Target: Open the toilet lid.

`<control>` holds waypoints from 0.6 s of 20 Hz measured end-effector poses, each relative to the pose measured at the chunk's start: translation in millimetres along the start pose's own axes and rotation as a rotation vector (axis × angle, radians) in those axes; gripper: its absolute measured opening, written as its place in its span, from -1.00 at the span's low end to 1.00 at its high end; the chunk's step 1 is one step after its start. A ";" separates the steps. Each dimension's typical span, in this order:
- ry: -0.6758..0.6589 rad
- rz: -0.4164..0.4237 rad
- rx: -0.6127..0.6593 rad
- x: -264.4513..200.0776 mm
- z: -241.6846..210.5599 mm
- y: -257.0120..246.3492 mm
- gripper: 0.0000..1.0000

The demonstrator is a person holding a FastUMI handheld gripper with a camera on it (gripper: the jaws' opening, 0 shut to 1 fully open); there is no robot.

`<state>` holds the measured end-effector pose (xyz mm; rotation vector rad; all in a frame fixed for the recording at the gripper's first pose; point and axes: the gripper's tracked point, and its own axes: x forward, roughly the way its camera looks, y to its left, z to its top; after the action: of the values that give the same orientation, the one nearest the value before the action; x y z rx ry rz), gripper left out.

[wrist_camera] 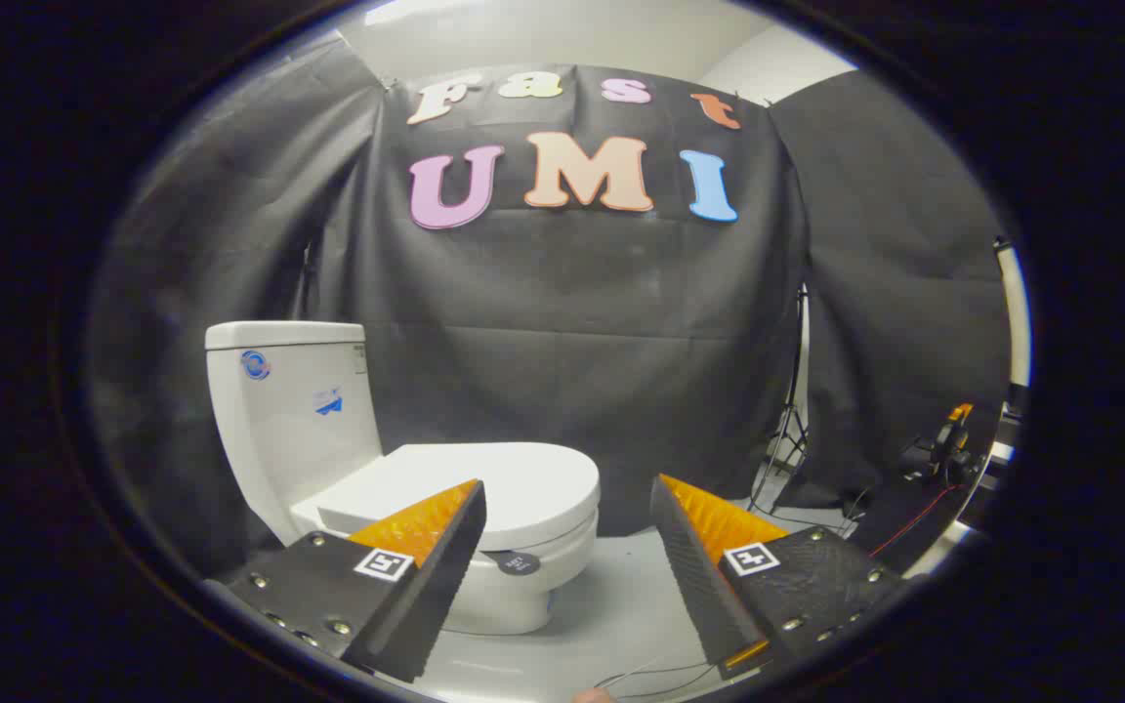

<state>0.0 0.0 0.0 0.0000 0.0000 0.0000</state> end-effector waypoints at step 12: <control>-0.003 -0.023 0.084 6.2 18.1 -6.3 0.99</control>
<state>6.2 -6.3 18.1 0.0837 -0.0027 -0.0226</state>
